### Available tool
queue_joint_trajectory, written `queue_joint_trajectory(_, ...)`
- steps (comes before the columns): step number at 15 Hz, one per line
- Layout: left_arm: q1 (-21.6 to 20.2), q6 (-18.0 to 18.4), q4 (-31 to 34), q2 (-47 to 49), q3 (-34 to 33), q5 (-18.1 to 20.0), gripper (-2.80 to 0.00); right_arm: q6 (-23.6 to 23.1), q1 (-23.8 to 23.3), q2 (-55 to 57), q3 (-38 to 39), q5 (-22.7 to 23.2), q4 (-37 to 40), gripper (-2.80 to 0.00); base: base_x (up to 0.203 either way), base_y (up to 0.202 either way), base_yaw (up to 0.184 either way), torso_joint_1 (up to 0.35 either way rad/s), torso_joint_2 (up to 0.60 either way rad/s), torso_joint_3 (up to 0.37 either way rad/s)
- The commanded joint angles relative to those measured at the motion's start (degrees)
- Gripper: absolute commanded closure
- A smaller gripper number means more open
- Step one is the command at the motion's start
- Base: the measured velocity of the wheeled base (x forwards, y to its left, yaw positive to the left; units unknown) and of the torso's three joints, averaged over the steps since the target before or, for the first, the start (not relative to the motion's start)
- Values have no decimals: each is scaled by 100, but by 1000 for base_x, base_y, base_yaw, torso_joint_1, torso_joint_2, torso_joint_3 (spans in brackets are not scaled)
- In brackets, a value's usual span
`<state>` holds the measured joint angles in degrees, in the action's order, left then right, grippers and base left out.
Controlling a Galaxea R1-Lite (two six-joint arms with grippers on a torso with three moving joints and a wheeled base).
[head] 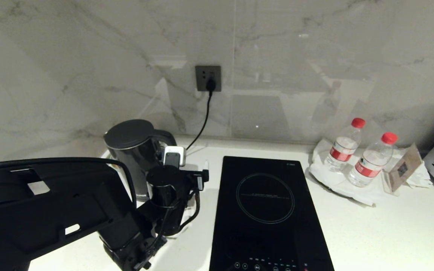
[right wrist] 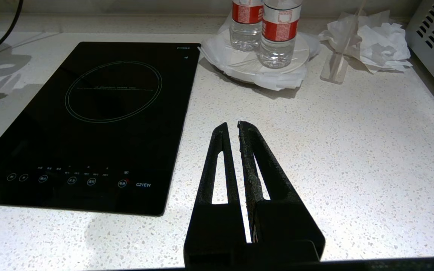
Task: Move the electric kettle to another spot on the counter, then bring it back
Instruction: Pick up the kettle
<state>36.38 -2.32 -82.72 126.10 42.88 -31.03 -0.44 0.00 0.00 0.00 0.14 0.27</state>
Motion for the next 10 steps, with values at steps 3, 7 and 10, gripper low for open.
queue_joint_trajectory(3, -363, 156, -51, 409, 433, -17, -280, 0, 0, 8, 0, 4, 0, 0, 0, 0, 0, 0, 0, 0)
queue_joint_trajectory(7, -500, 196, -43, 528, 627, 0, -280, -8, 0, 0, 0, 4, 0, 0, 0, 0, 0, 0, 0, 0)
queue_joint_trajectory(10, -509, 230, 55, 535, 830, 6, -280, -4, 0, 8, 0, 4, 0, 0, 0, 0, 0, 0, 0, 0)
